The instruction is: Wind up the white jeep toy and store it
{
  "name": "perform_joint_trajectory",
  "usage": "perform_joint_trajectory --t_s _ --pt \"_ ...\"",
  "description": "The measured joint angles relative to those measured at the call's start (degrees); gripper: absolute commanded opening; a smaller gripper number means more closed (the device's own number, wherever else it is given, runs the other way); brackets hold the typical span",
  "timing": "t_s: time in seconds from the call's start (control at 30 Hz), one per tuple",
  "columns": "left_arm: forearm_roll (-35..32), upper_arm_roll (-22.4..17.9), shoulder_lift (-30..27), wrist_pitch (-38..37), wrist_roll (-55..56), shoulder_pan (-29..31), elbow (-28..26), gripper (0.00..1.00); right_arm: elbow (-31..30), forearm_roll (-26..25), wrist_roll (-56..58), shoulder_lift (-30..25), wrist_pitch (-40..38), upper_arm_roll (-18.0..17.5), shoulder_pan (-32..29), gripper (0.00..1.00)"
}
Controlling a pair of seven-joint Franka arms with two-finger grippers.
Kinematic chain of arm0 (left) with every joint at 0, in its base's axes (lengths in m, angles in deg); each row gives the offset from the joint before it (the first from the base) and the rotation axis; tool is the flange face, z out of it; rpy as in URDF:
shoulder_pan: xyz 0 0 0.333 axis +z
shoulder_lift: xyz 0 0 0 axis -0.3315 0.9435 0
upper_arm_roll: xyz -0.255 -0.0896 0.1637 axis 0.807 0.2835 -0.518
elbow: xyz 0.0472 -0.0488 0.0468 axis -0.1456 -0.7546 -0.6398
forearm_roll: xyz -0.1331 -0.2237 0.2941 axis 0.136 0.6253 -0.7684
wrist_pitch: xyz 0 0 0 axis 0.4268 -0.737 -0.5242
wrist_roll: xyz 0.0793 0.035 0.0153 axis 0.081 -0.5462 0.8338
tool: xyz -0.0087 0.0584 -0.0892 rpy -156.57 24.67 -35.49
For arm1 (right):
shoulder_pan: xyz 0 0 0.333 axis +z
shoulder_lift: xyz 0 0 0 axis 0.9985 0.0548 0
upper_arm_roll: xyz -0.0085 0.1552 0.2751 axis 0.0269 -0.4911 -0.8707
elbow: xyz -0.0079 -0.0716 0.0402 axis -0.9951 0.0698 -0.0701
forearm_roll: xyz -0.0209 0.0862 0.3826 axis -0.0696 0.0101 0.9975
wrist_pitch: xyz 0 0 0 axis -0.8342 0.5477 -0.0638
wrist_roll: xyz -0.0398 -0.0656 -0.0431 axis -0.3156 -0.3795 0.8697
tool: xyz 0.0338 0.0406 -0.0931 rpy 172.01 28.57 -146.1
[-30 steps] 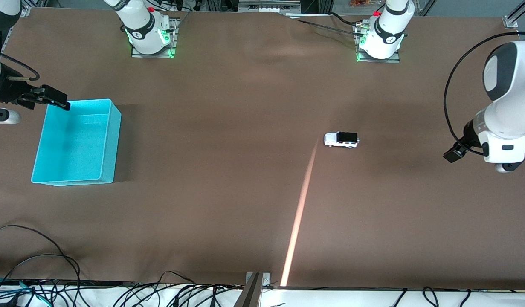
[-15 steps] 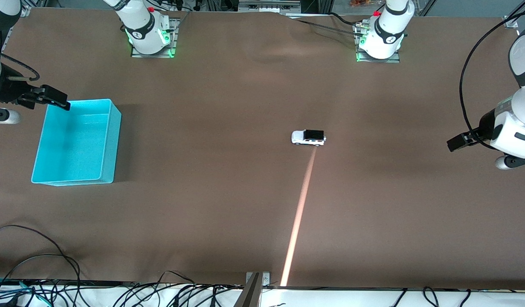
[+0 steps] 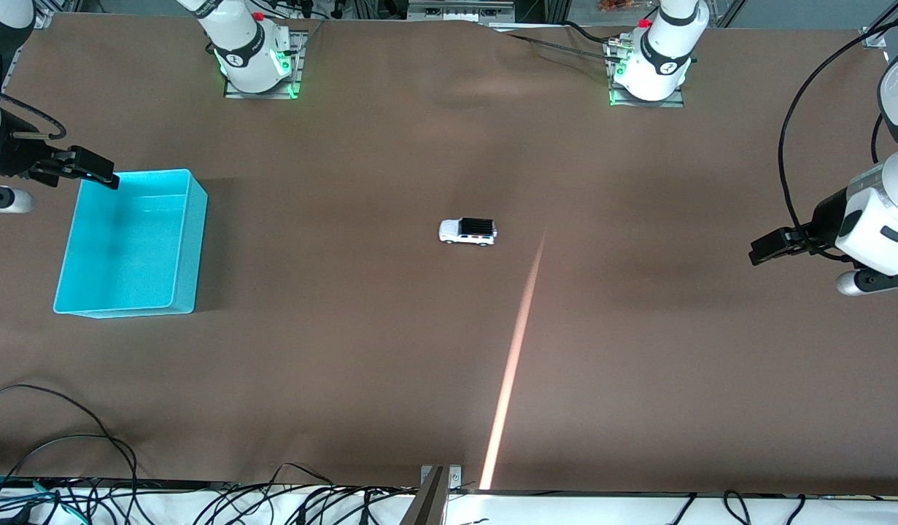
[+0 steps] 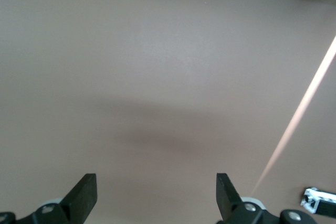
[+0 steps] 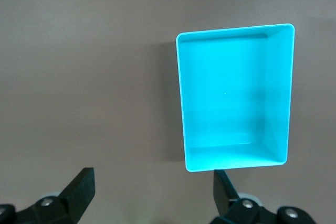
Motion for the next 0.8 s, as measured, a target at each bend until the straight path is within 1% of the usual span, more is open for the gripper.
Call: perform_joint_trajectory --t_s 0.27,0.47,0.8 --pt "0.00 -0.07 -0.60 -4.27 -1.13 0.05 0.37 1.00 0.00 0.00 0.00 0.01 0.00 0.00 0.00 1.00" --pt "0.00 -0.10 -1.59 -5.27 -1.36 0.18 0.06 1.00 0.00 0.00 0.00 0.07 0.00 0.04 -0.03 1.00" --pt "0.00 -0.26 -4.16 -5.70 -1.44 0.25 -2.68 1.00 0.00 0.00 0.00 0.62 0.05 0.16 -0.03 1.00"
